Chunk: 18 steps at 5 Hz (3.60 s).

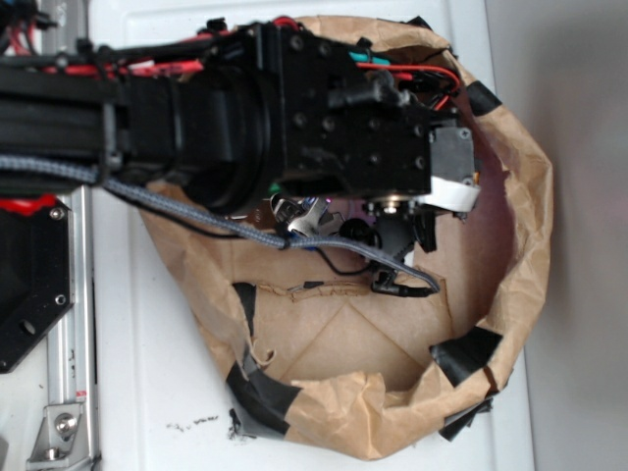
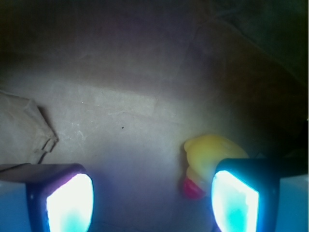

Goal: Grab the yellow duck.

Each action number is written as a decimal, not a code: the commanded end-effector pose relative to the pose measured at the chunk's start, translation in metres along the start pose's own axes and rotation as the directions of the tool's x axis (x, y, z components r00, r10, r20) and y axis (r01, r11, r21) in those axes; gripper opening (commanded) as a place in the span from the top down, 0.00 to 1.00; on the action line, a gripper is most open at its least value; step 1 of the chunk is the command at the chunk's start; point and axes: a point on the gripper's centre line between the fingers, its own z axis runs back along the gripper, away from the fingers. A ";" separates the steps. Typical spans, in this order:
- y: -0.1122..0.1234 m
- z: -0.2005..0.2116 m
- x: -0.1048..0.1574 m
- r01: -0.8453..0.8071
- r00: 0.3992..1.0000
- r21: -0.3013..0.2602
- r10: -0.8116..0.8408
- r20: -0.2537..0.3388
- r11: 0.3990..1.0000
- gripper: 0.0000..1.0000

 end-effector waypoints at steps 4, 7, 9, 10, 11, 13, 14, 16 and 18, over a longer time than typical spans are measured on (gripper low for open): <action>0.013 -0.034 -0.021 -0.056 0.992 0.023 0.059 -0.115 0.998 0.00; 0.028 -0.013 -0.042 -0.110 0.987 0.168 0.128 -0.099 0.980 0.00; 0.029 -0.010 -0.042 -0.114 0.987 0.163 0.130 -0.094 0.980 0.00; 0.031 -0.007 -0.039 -0.130 0.988 0.157 0.142 -0.067 0.979 0.00; 0.018 0.004 -0.025 -0.081 0.996 0.087 0.084 -0.025 0.993 0.00; -0.006 0.027 -0.009 -0.022 0.999 0.021 0.021 0.046 1.000 0.00; -0.003 0.015 0.005 -0.034 0.998 0.011 0.034 0.050 0.999 0.00; -0.001 -0.009 0.017 -0.030 0.999 -0.006 0.030 0.021 1.000 0.00; 0.007 -0.017 0.013 -0.045 0.999 -0.008 0.045 -0.004 0.999 0.00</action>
